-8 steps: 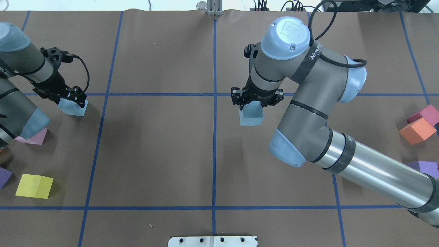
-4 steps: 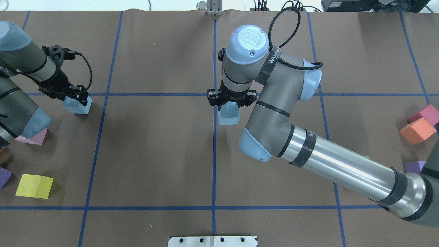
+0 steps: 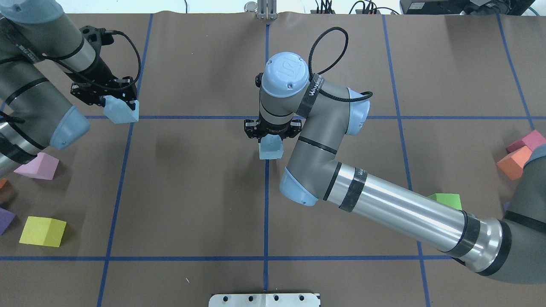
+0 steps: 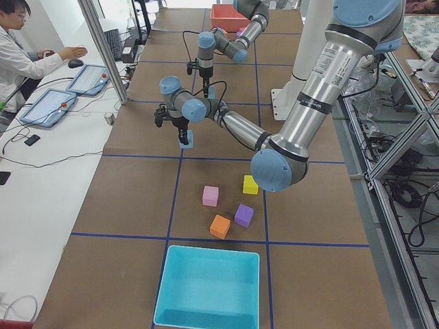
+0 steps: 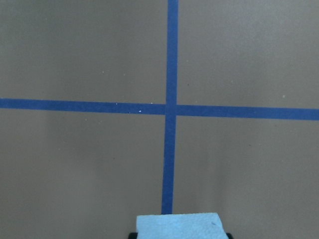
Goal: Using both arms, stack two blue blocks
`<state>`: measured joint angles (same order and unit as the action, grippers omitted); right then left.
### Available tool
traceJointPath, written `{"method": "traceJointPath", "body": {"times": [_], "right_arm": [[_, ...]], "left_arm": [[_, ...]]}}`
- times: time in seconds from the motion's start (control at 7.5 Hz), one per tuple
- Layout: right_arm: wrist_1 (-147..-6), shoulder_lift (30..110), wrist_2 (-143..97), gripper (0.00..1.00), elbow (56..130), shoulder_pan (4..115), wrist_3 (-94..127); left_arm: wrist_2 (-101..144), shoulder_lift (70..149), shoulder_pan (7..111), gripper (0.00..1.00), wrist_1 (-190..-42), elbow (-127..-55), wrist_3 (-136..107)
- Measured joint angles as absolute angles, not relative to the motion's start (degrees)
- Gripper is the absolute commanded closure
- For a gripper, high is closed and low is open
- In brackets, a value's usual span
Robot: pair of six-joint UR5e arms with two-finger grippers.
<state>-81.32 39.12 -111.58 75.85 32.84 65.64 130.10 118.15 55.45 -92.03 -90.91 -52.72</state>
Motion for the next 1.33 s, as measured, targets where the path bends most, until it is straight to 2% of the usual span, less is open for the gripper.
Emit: {"method": "traceJointPath", "body": {"times": [0.27,0.4,0.93,1.33], "right_arm": [[-81.39,38.68,-110.40,0.21,74.65,31.73,66.15],[-81.44,38.69,-109.87,0.00,74.36,31.24,66.23],[-81.47,38.66,-110.58,0.00,76.32,32.98,65.88],[-81.58,41.32,-116.40,0.00,80.67,41.09,62.87]], "left_arm": [[129.93,121.01,54.06,0.41,-91.56,-91.11,-59.39],[129.79,121.92,53.27,0.41,-91.52,-91.13,-61.69],[129.45,125.88,50.53,0.39,-91.49,-91.00,-66.11],[124.74,133.87,44.41,0.38,-91.47,-87.27,-70.07]]}}
